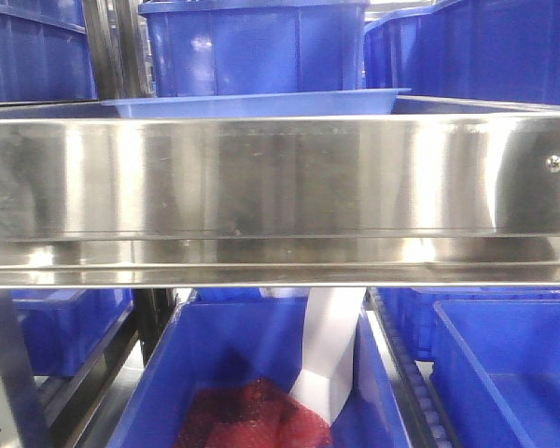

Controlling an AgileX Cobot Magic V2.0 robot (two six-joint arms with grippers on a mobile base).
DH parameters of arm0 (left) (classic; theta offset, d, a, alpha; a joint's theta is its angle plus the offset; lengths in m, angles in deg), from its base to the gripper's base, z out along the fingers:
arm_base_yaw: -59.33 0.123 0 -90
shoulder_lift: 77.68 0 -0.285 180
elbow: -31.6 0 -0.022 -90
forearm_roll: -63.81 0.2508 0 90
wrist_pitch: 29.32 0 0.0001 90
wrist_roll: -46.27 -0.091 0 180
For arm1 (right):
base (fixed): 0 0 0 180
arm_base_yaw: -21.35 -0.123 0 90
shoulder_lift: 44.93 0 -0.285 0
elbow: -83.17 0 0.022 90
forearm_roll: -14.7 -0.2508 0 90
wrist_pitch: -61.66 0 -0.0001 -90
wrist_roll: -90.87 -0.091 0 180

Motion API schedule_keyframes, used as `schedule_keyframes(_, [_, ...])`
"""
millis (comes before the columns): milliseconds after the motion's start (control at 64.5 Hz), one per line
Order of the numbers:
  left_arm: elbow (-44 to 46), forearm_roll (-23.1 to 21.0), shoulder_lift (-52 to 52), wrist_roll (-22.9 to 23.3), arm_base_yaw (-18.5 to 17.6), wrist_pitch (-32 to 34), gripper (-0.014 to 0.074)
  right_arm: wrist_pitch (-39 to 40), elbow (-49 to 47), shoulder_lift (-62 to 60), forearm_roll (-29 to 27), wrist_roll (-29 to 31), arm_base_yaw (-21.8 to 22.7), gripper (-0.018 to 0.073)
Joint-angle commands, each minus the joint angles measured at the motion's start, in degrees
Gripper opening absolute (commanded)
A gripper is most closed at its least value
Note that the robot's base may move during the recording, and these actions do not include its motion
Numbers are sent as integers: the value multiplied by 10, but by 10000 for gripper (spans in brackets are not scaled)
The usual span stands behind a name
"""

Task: Grab blue tray and place on right shelf
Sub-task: 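Lower the tray onto the roller shelf and open both grippers, then withdraw both grippers from the tray toward the robot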

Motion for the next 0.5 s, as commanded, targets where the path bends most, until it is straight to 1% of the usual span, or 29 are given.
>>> schedule_keyframes(0, [-52,-7,-84,-10,-4,89,120,78,42,-74,17,2,-1,49])
schedule_keyframes(93, [-141,-7,-170,-10,-4,144,-17,129,113,-139,17,2,-1,55])
schedule_keyframes(124, [-171,-7,-202,-10,-4,164,-50,149,140,-161,17,4,-1,56])
schedule_keyframes(217, [-259,-7,-293,-10,-4,222,-48,218,231,-232,20,8,-1,56])
schedule_keyframes(326, [-348,-6,-405,-11,-4,269,-48,303,348,-315,43,9,-1,56])
schedule_keyframes(357, [-375,-6,-440,-11,-4,281,-48,338,387,-346,47,9,-1,56])
schedule_keyframes(481, [-441,-6,-537,-11,-4,288,-48,419,506,-451,68,9,-1,56])
